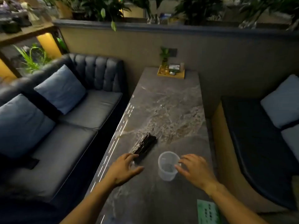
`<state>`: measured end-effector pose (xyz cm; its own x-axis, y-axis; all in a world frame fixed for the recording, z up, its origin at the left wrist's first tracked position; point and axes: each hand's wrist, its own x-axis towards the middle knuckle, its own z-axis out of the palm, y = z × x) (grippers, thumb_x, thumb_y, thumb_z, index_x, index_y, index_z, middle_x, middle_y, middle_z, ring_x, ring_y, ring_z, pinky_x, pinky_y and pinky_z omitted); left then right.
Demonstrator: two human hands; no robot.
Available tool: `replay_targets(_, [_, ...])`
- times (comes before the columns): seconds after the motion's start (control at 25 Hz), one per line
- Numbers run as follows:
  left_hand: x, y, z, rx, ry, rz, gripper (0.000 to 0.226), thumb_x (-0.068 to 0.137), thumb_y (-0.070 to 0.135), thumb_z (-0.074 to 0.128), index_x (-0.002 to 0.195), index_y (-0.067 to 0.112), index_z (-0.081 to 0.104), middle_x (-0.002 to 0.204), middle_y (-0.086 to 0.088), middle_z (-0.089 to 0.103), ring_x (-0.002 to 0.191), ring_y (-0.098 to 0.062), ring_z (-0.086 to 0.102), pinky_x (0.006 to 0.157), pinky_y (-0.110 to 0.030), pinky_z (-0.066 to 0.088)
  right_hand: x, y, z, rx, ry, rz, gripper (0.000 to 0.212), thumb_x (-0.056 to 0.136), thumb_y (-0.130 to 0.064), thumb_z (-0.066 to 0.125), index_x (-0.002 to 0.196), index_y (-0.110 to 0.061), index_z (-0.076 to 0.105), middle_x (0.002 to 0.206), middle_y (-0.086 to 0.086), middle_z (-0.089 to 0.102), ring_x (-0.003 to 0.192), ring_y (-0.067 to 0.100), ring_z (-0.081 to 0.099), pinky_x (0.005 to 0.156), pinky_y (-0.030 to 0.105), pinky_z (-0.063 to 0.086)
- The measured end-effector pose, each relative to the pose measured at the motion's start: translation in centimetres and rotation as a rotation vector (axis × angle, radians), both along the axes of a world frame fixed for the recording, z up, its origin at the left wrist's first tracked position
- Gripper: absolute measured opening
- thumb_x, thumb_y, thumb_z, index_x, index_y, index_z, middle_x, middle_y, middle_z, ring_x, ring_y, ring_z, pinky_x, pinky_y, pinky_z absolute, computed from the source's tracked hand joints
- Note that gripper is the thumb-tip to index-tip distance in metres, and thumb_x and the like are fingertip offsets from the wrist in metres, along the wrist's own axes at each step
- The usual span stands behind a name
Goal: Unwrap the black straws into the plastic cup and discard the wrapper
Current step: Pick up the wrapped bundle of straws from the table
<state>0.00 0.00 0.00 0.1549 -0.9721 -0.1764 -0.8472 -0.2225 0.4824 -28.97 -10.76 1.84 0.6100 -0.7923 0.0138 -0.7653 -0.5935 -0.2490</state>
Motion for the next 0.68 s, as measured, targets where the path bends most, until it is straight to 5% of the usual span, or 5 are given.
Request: replay_targets(0.68, [10.2,-2.4,-2.9,0.304,0.022,0.028,0.075,0.075,0.076,0.047,0.135,0.031,0.051,0.14,0.002,0.054,0.123,-0.018,0.054,0.101,-0.043,0.047,12.4,-2.9,-0.9,0.207,0.132,0.023,0.043,0.092,-0.054,0.046,0.122,-0.028,0.062,0.127,-0.003,0.064,0.117,0.019,0.056,0.095,0.038,0.047])
